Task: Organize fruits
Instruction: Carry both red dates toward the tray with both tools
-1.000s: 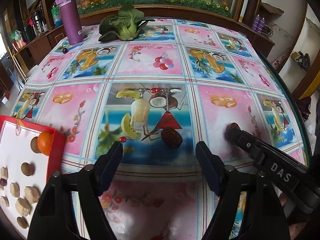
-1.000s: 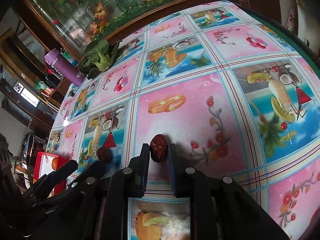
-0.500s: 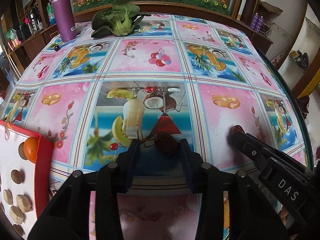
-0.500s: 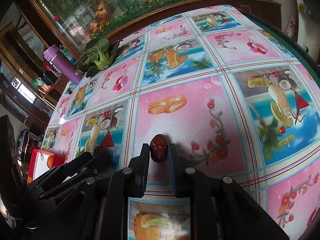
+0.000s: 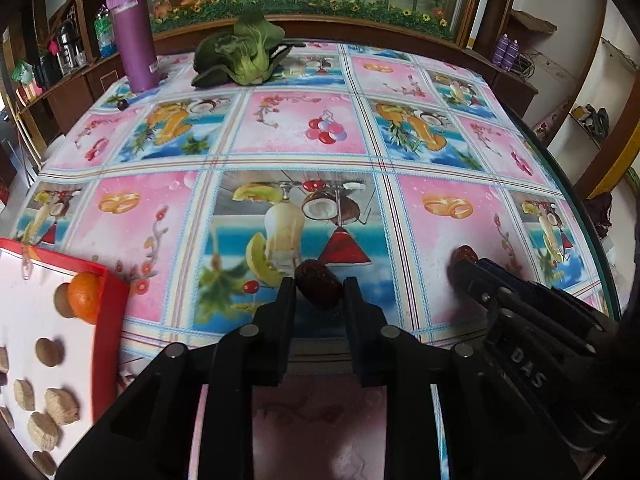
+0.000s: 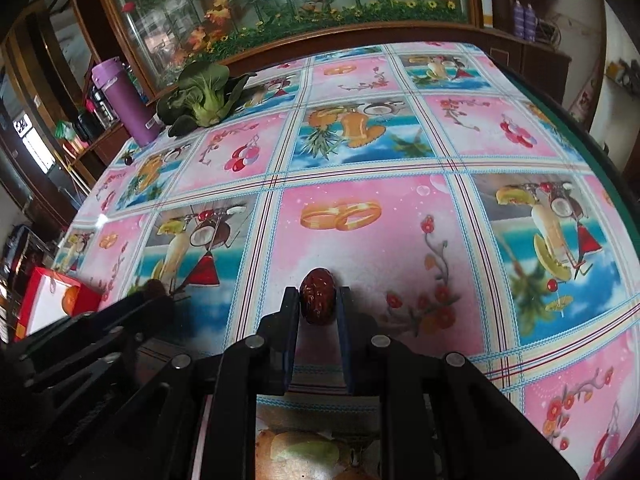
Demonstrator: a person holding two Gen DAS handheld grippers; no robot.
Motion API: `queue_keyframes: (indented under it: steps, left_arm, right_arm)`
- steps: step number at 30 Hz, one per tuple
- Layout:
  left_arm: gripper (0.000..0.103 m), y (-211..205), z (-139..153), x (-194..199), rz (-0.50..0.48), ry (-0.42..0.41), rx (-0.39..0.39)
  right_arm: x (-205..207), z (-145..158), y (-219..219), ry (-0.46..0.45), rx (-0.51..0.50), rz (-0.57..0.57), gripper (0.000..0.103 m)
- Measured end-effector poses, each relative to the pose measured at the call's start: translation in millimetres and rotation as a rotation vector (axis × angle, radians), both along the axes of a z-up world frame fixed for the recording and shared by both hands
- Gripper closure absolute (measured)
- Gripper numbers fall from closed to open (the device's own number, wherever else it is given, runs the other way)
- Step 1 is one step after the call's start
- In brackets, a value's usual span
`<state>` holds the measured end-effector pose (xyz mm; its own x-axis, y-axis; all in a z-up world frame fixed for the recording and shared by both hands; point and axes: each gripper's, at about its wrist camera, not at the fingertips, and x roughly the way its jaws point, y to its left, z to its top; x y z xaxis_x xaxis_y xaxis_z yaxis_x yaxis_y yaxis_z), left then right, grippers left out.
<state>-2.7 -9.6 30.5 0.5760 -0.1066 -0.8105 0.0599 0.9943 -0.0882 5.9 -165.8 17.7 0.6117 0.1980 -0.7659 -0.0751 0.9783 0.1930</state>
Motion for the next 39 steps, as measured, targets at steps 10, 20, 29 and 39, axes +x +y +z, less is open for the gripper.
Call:
queue_keyframes:
  steps: [10, 20, 29, 39]
  left_arm:
    - [0.077, 17, 31, -51, 0.010, -0.106, 0.056]
    - [0.077, 35, 45, -90, -0.009, -0.149, 0.045]
    - [0.077, 51, 49, -120, -0.003, -0.169, 0.025]
    - [0.077, 79, 60, -148, 0.041, -0.208, 0.019]
  right_arm:
    - [-5, -2, 13, -0.049, -0.074, 0.022, 0.086]
    - [-32, 8, 22, -0.059, -0.085, -0.028, 0.086]
    - [-68, 30, 57, -0.111, -0.127, 0.029, 0.086]
    - [-94, 35, 102, -0.135, -0.169, 0.115, 0.086]
